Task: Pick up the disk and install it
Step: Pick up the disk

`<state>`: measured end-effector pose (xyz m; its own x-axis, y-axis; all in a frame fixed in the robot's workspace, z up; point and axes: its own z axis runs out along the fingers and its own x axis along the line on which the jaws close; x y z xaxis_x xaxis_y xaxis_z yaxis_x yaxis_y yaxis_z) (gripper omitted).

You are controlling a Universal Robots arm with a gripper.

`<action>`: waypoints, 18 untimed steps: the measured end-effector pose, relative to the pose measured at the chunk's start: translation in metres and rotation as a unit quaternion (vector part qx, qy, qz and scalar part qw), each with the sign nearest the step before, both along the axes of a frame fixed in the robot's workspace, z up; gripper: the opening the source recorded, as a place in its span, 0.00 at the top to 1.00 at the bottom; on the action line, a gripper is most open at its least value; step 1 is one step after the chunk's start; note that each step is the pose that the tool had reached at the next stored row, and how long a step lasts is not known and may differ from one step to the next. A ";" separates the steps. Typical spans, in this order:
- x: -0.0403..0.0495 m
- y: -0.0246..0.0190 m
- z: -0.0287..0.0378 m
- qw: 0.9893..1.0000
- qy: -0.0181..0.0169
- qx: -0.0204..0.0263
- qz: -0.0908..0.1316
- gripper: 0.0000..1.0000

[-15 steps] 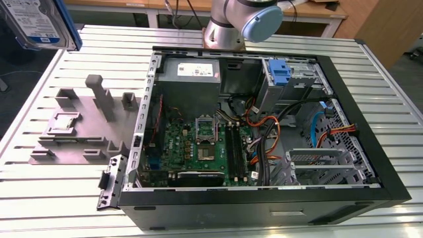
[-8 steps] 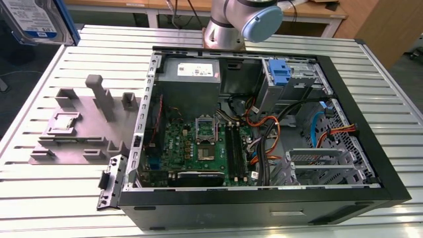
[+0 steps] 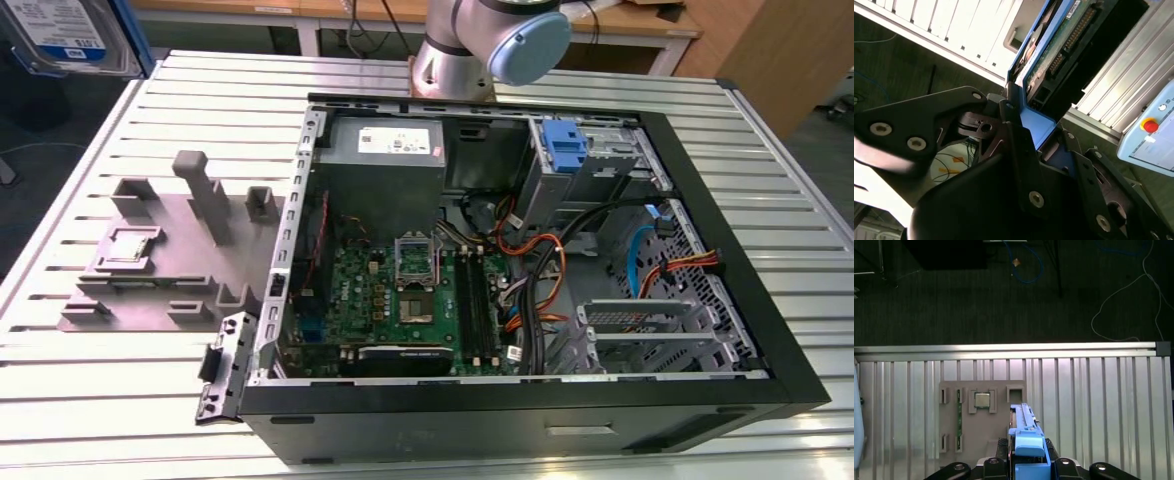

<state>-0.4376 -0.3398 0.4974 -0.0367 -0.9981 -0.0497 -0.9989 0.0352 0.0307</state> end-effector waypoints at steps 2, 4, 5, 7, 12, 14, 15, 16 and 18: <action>0.0000 0.0000 0.0014 1.000 0.000 0.000 0.000 0.63; 0.0000 0.0000 0.0024 1.000 0.000 0.000 0.000 0.63; 0.0000 0.0000 0.0024 1.000 0.000 0.000 0.000 0.63; 0.0006 0.0000 0.0033 1.000 0.000 0.000 0.000 0.63; 0.0016 0.0000 0.0033 1.000 0.000 0.000 0.000 0.63; 0.0021 0.0000 0.0033 1.000 0.000 0.000 0.000 0.63; 0.0025 0.0000 0.0033 1.000 0.000 0.000 0.000 0.63; 0.0028 0.0000 0.0033 1.000 0.000 0.000 0.000 0.63; 0.0041 0.0000 0.0032 1.000 0.000 0.000 0.000 0.63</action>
<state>-0.4335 -0.3398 0.5007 -0.0368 -0.9981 -0.0498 -0.9989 0.0353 0.0306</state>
